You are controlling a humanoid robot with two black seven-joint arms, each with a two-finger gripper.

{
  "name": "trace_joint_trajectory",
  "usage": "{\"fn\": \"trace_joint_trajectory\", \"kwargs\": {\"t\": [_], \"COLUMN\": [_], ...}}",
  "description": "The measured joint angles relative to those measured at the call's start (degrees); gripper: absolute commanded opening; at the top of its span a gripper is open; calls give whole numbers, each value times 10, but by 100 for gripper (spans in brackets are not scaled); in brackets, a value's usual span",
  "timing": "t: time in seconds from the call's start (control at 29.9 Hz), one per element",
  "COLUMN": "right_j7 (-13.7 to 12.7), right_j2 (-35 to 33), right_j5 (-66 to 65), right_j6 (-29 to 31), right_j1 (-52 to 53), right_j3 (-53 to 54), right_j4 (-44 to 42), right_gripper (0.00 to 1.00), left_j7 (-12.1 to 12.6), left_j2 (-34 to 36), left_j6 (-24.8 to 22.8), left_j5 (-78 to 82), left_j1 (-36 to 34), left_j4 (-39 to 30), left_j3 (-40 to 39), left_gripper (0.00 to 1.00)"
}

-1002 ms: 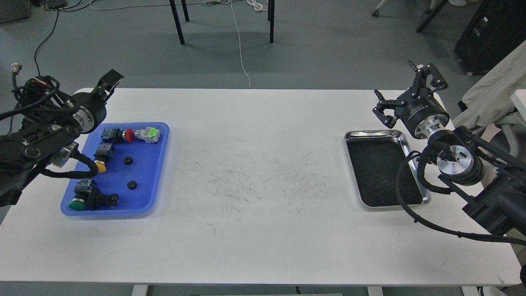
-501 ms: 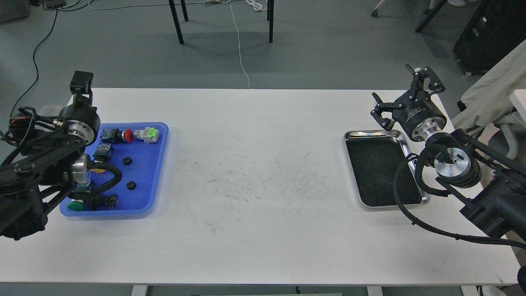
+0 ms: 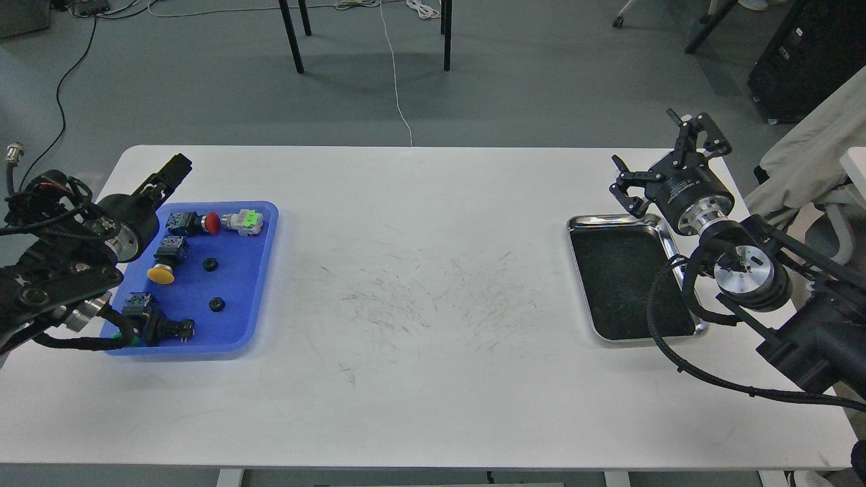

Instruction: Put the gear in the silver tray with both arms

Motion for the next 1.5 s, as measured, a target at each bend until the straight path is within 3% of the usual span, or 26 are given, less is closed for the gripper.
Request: {"fn": "trace_joint_trajectory", "kwargs": {"t": [0.17, 0.6, 0.77, 1.07, 1.5], "right_j7": [0, -1, -1, -1, -1], "right_j2": [0, -2, -3, -5, -4], "right_j5": [0, -3, -4, -18, -19], "right_j6": [0, 0, 1, 1, 0], "right_j1": [0, -1, -1, 0, 0], "right_j3": [-2, -7, -8, -8, -9], "right_j4": [0, 0, 0, 0, 0], "right_gripper": [99, 99, 99, 99, 99], "left_j7": [0, -40, -66, -140, -144], "left_j2": [-2, -9, -9, 3, 48], "left_j6": [5, -4, -3, -2, -6], "left_j5": [71, 300, 372, 459, 516], "left_j1": [-36, -82, -89, -89, -91], "left_j4": [4, 44, 59, 68, 61], "left_j3": [95, 180, 188, 187, 197], "left_gripper": [98, 98, 98, 98, 97]}}
